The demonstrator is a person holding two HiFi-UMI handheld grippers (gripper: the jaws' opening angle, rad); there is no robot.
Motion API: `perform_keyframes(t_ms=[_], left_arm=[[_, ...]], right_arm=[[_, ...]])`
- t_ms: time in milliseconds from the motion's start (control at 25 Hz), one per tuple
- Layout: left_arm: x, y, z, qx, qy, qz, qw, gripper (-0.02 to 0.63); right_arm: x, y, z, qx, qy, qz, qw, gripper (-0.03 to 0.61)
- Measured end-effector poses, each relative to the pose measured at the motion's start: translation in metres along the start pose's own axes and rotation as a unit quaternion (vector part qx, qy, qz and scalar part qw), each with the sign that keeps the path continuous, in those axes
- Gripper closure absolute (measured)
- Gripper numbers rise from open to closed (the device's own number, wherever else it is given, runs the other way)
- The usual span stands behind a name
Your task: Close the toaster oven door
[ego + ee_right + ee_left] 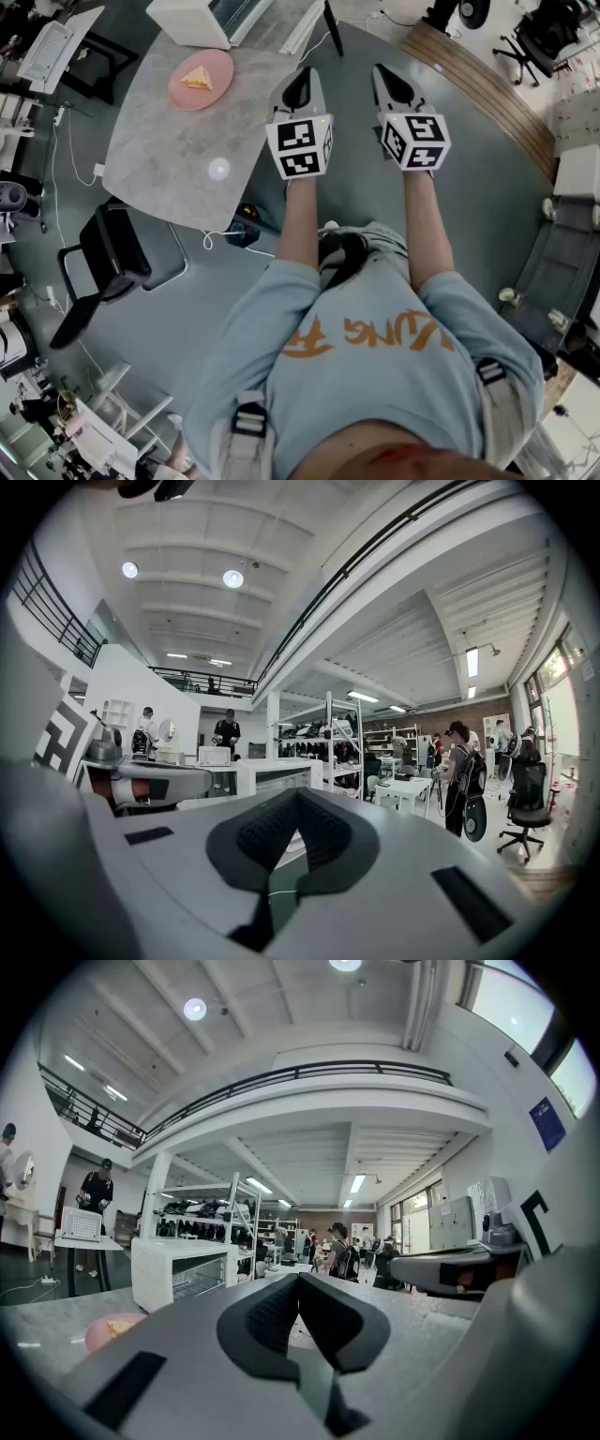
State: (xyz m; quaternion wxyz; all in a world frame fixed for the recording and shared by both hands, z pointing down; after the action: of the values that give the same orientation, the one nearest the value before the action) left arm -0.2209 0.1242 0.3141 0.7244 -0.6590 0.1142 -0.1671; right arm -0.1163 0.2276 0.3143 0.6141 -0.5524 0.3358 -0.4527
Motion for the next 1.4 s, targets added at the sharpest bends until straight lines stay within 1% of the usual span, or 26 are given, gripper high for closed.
perform_keyframes(t_ms=[160,320,440,640,840,1000,1160,1240,1400], left_arm=[[0.001,0.000,-0.006,-0.002,0.000,0.001,1.0000,0.612],[0.005,-0.002,-0.009,-0.006,-0.001,0.003,1.0000,0.612],[0.008,-0.007,-0.011,-0.007,-0.003,-0.002,1.0000,0.612],[0.018,-0.012,-0.017,-0.023,0.002,-0.004,0.9997,0.612],[0.033,-0.014,-0.014,-0.025,-0.003,-0.003,0.9997,0.612],[0.054,-0.012,-0.028,-0.015,0.010,0.000,0.9998,0.612],[0.084,-0.012,-0.051,-0.008,0.036,0.008,0.9993,0.612],[0.109,-0.013,-0.059,-0.004,0.045,0.007,0.9990,0.612],[0.178,-0.014,-0.073,-0.008,0.055,0.002,0.9984,0.612]], right_arm=[[0.004,0.003,-0.005,-0.001,0.007,0.005,1.000,0.586],[0.006,0.007,0.000,0.017,-0.011,0.028,0.999,0.583],[0.009,0.007,0.003,0.009,-0.019,0.019,1.000,0.581],[0.013,0.009,0.006,-0.011,-0.015,0.010,1.000,0.581],[0.023,0.013,0.023,-0.012,-0.018,0.007,1.000,0.581],[0.050,0.018,0.033,-0.014,-0.004,0.014,1.000,0.581],[0.089,0.020,0.045,-0.014,0.021,0.026,0.999,0.581],[0.116,0.022,0.060,-0.012,0.032,0.030,0.999,0.581],[0.178,0.034,0.107,-0.003,0.035,0.030,0.999,0.581]])
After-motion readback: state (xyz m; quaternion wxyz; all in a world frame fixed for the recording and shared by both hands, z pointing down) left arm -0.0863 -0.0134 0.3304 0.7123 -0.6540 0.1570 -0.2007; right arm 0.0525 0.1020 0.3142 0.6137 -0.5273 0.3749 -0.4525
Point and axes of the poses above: the fingertips, and each gripper's own axes: x forward along the fingers, z to its right, y out of its top, the point moved 3 cm from there along -x, backward along the fingers, and after that the axes turned 10 degrees about x, right-handed, at the moved point
